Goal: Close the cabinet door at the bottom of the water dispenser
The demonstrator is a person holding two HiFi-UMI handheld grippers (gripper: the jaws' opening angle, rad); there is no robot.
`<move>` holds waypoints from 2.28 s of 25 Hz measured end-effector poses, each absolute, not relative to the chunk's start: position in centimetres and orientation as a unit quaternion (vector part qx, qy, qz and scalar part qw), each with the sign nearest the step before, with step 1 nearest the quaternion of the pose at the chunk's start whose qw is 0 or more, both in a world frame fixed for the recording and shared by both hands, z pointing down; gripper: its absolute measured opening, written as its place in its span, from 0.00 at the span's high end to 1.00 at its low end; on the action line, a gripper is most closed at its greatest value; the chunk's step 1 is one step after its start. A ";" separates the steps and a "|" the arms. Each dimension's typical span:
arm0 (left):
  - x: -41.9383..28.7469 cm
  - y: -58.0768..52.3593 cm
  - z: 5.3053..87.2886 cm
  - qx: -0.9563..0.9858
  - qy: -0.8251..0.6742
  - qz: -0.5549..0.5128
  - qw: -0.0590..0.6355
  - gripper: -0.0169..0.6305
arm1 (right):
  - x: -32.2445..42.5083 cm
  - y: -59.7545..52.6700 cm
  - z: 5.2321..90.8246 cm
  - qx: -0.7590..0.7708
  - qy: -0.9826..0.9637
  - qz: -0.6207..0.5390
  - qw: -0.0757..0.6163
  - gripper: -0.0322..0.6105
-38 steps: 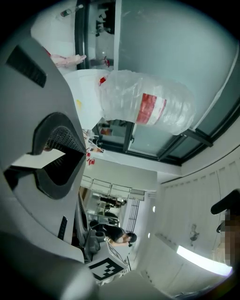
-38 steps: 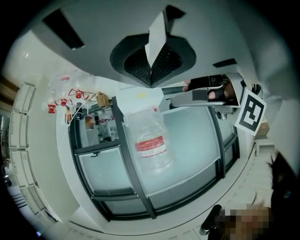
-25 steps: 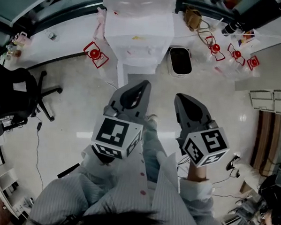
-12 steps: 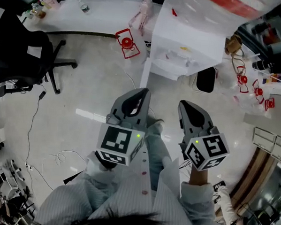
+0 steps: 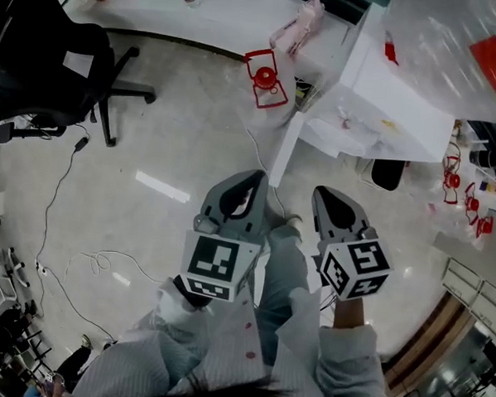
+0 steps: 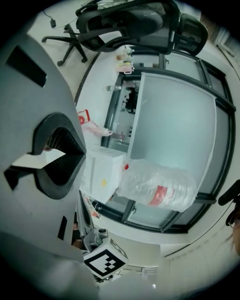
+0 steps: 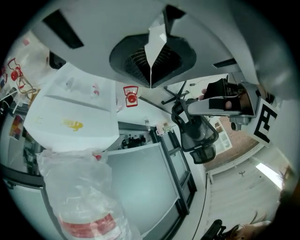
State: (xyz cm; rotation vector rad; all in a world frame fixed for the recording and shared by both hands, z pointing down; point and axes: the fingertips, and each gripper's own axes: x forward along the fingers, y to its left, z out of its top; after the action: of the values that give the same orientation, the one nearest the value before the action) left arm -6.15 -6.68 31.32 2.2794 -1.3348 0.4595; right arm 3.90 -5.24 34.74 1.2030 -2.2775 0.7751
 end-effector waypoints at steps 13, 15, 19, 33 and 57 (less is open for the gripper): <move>-9.6 -6.3 44.8 0.786 -0.512 0.199 0.285 0.96 | -0.7 -7.4 49.5 0.378 -0.820 0.321 0.285 0.92; -10.2 -6.0 47.1 0.775 -0.519 0.207 0.296 0.96 | -1.1 -6.9 52.4 0.374 -0.813 0.335 0.296 0.92; -11.7 -5.6 51.2 0.753 -0.536 0.210 0.320 0.96 | -1.8 -6.0 57.9 0.363 -0.799 0.349 0.329 0.92; -13.5 -4.3 61.1 0.719 -0.527 0.240 0.384 0.96 | -3.2 -4.3 71.2 0.381 -0.739 0.402 0.384 0.80; -16.1 -3.6 64.4 0.708 -0.521 0.248 0.407 0.96 | -0.8 -2.1 78.2 0.463 -0.628 0.403 0.478 0.62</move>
State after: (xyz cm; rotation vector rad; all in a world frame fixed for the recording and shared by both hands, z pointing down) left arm -16.14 -3.59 64.36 1.7844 -1.3138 0.6258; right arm -0.81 -2.06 78.23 1.1295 -1.5347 0.9852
